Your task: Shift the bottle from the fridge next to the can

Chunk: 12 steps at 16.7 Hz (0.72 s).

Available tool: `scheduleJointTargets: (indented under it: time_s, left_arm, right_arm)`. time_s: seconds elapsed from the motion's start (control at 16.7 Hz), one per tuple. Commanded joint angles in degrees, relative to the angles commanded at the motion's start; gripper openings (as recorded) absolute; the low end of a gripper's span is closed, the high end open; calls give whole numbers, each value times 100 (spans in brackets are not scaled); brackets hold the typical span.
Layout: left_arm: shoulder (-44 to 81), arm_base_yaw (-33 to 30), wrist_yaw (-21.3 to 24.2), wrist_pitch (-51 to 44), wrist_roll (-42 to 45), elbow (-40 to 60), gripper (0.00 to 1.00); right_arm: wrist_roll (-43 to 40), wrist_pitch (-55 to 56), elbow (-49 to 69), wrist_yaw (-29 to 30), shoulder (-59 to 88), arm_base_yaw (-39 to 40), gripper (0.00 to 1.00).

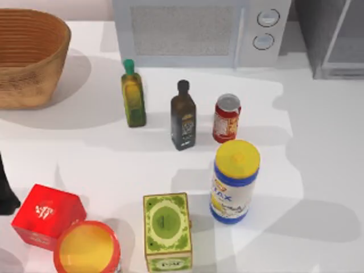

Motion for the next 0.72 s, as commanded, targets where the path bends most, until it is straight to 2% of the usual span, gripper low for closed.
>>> scheduleJointTargets:
  time_s: [0.36, 0.72]
  left_arm:
    - [0, 0, 0, 0, 0, 0, 100]
    - [0, 0, 0, 0, 0, 0, 100]
  right_arm:
    - [-18, 713, -1885, -268, -1089, -266, 0]
    - [-10, 822, -2103, -308, -1234, -280, 0]
